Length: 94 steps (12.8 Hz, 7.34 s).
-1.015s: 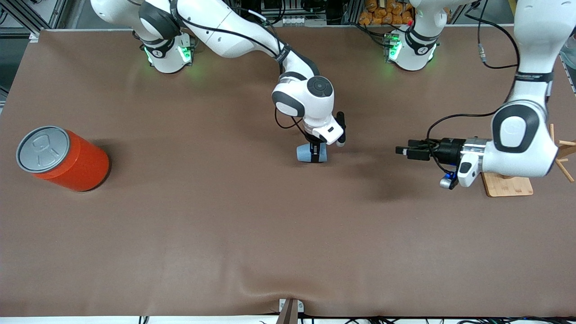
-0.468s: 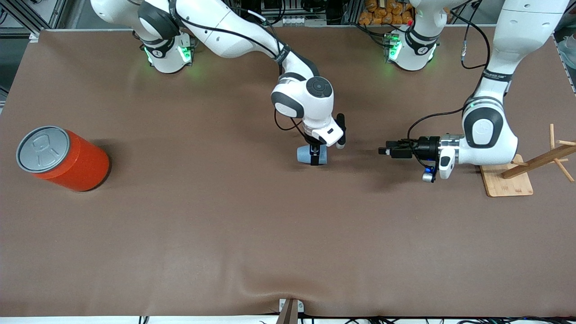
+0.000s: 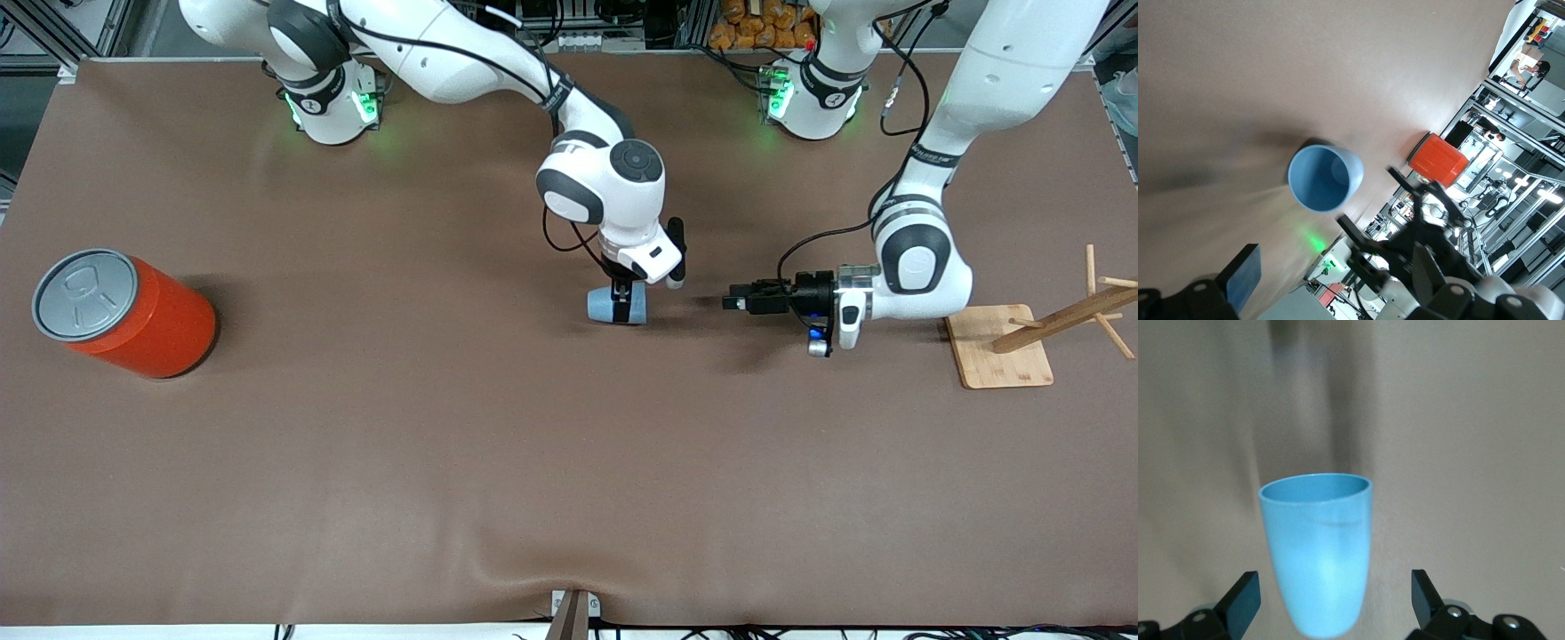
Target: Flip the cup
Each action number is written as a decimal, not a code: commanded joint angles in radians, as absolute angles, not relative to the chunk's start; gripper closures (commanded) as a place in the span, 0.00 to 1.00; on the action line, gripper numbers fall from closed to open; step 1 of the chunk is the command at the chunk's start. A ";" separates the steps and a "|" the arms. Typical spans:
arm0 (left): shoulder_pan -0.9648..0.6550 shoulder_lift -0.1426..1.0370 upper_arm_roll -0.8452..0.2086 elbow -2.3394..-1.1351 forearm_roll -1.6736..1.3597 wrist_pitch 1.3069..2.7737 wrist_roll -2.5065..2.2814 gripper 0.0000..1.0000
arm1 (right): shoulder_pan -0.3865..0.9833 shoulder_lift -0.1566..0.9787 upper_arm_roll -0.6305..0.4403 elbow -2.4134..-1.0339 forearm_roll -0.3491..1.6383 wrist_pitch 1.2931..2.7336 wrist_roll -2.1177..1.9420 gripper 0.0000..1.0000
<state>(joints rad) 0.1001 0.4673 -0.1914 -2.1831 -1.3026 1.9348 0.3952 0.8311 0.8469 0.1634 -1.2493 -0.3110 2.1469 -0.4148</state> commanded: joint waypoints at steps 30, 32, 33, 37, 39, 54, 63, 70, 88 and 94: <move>-0.191 0.192 -0.178 -2.060 -0.972 2.341 -0.016 1.00 | 0.009 -0.089 0.041 -1.658 0.067 1.603 0.233 0.00; -0.097 0.187 -0.173 -1.996 -0.797 2.211 -0.044 1.00 | 0.012 -0.080 0.040 -1.674 0.066 1.647 0.233 0.00; -0.047 0.199 -0.170 -1.952 -0.688 2.154 -0.046 1.00 | 0.021 -0.049 0.040 -1.652 0.055 1.679 0.223 0.00; 0.054 0.253 -0.172 -1.881 -0.229 2.094 -0.083 1.00 | 0.038 -0.025 0.046 -1.553 -0.039 1.660 0.230 0.00; 0.104 0.261 -0.173 -1.916 -0.146 2.108 -0.075 1.00 | 0.034 -0.026 0.045 -1.522 -0.011 1.576 0.219 0.00; 0.137 0.397 -0.186 -1.973 -0.021 2.321 -0.100 0.00 | 0.015 -0.025 -0.028 -1.502 -0.015 1.514 0.202 0.00; 0.147 0.238 -0.202 -1.728 -0.023 1.855 -0.106 0.00 | 0.017 -0.023 -0.026 -1.502 -0.026 1.485 0.206 0.00; 0.138 0.063 -0.215 -1.561 -0.008 1.605 -0.158 0.00 | 0.017 -0.025 -0.026 -1.500 -0.026 1.482 0.206 0.00; 0.071 -0.087 -0.238 -1.575 -0.008 1.530 -0.158 0.00 | 0.014 -0.023 -0.026 -1.500 -0.026 1.480 0.206 0.00; -0.123 -0.210 -0.046 -1.750 0.008 1.531 -0.216 0.00 | 0.014 -0.023 -0.026 -1.499 -0.026 1.480 0.206 0.00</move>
<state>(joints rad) -0.1079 -0.1601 -0.0561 -1.7035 -0.0144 1.5211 -0.2027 0.0214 -0.0287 -0.0308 -1.5159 -0.0161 1.4937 0.2088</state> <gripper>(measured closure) 0.000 0.000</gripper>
